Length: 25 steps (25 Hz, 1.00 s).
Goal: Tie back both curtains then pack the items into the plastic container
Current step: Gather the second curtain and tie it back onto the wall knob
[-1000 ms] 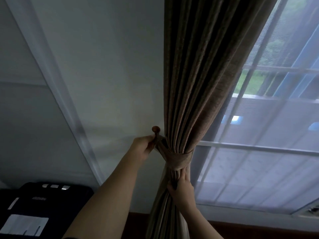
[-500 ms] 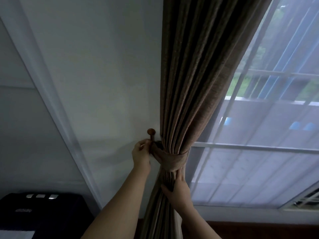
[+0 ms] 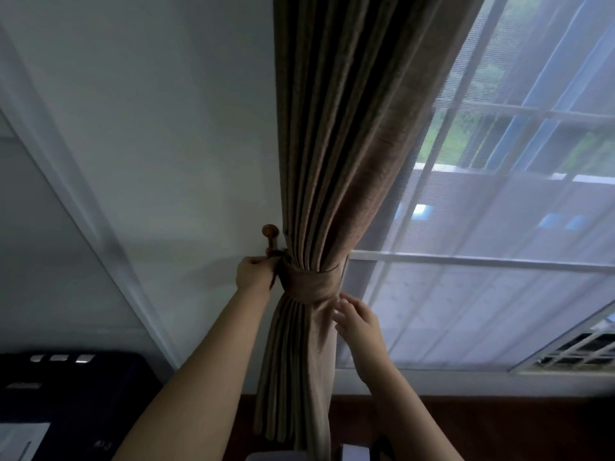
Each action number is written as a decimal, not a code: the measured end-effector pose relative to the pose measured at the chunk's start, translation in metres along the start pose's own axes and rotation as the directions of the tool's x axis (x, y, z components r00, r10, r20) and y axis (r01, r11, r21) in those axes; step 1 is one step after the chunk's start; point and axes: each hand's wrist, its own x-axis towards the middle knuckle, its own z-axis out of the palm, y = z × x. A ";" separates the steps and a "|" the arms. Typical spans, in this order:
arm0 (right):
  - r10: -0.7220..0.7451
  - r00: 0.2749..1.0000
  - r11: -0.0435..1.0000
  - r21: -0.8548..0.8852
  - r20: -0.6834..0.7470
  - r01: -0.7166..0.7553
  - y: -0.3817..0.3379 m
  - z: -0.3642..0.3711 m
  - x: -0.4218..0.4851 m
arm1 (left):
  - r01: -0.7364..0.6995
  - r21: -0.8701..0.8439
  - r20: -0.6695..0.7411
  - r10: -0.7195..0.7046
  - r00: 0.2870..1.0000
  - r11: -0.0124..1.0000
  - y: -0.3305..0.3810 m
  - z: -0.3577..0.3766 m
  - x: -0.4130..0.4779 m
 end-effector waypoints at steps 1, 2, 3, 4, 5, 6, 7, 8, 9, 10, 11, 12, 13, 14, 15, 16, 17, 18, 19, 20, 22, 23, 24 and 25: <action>0.046 0.998 0.998 0.049 0.037 -0.048 -0.002 0.001 0.000 | 0.127 -0.144 0.077 -0.117 0.990 0.981 0.000 0.001 0.003; 0.081 0.994 0.993 0.080 0.071 -0.087 -0.003 0.003 0.000 | 0.229 -0.285 0.146 -0.194 0.970 0.931 -0.001 0.001 0.003; 0.102 0.990 0.989 0.096 0.094 -0.111 -0.005 0.003 0.001 | 0.253 -0.369 0.174 -0.201 0.964 0.894 -0.004 0.000 0.003; 0.111 0.988 0.988 0.099 0.104 -0.121 -0.006 0.003 0.002 | 0.213 -0.403 0.164 -0.159 0.974 0.890 -0.006 0.000 0.001; 0.109 0.989 0.989 0.090 0.101 -0.118 -0.006 0.004 0.004 | 0.137 -0.346 0.105 -0.107 0.989 0.928 -0.007 0.001 -0.002; 0.101 0.991 0.991 0.082 0.086 -0.108 -0.006 0.005 0.006 | 0.054 -0.230 0.031 -0.049 0.998 0.972 -0.008 0.003 -0.002; 0.091 0.994 0.992 0.081 0.061 -0.096 -0.005 0.006 0.008 | -0.022 -0.109 -0.048 0.017 0.999 0.994 -0.009 0.006 -0.001; 0.078 0.996 0.993 0.086 0.034 -0.081 -0.005 0.007 0.010 | -0.052 -0.031 -0.087 0.049 0.995 0.998 -0.010 0.009 0.000; 0.056 0.998 0.995 0.079 0.005 -0.056 -0.005 0.009 0.011 | -0.072 -0.008 -0.089 0.071 0.993 0.997 -0.009 0.009 -0.004; 0.019 1.000 0.999 0.047 -0.020 -0.018 -0.006 0.009 0.010 | -0.090 -0.010 -0.056 0.089 0.994 0.996 -0.013 0.009 -0.005; -0.031 0.999 0.999 -0.019 -0.035 0.031 -0.007 0.008 0.007 | -0.119 -0.030 0.009 0.119 0.993 0.992 -0.019 0.006 -0.008; -0.076 0.997 0.992 -0.100 -0.034 0.073 -0.006 0.006 0.004 | -0.135 -0.037 0.101 0.138 0.985 0.990 -0.030 0.000 -0.011; -0.104 0.995 0.978 -0.182 -0.004 0.102 -0.003 0.003 0.001 | -0.138 -0.043 0.200 0.144 0.969 0.989 -0.043 -0.008 -0.016; -0.114 0.992 0.959 -0.256 0.045 0.122 0.002 0.000 -0.001 | -0.137 -0.045 0.294 0.144 0.945 0.990 -0.057 -0.018 -0.018; -0.110 0.989 0.938 -0.320 0.097 0.136 0.008 -0.003 -0.001 | -0.147 -0.024 0.383 0.145 0.912 0.989 -0.069 -0.029 -0.018; -0.101 0.984 0.911 -0.385 0.147 0.151 0.016 -0.006 0.000 | -0.199 0.032 0.462 0.162 0.872 0.979 -0.080 -0.038 -0.016; -0.095 0.976 0.886 -0.431 0.195 0.172 0.021 -0.007 0.004 | -0.290 0.124 0.533 0.183 0.826 0.949 -0.086 -0.044 -0.014; -0.081 0.964 0.878 -0.440 0.253 0.189 0.025 -0.007 0.007 | -0.403 0.214 0.590 0.211 0.780 0.890 -0.089 -0.048 -0.013; -0.051 0.946 0.893 -0.409 0.320 0.187 0.026 -0.006 0.011 | -0.491 0.273 0.631 0.232 0.741 0.827 -0.090 -0.049 -0.015; -0.017 0.922 0.920 -0.355 0.387 0.166 0.026 -0.005 0.014 | -0.559 0.304 0.647 0.264 0.715 0.771 -0.092 -0.051 -0.018; 0.014 0.872 0.952 -0.274 0.489 0.138 0.030 -0.002 0.018 | -0.668 0.300 0.628 0.385 0.676 0.681 -0.098 -0.058 -0.022; -0.013 0.857 0.942 -0.281 0.515 0.182 0.035 -0.002 0.017 | -0.707 0.296 0.601 0.450 0.660 0.642 -0.103 -0.063 -0.022; -0.058 0.865 0.910 -0.329 0.499 0.251 0.044 -0.002 0.013 | -0.733 0.303 0.563 0.506 0.653 0.609 -0.109 -0.068 -0.020; -0.137 0.887 0.838 -0.425 0.442 0.341 0.055 -0.001 0.009 | -0.752 0.312 0.530 0.551 0.645 0.580 -0.112 -0.072 -0.019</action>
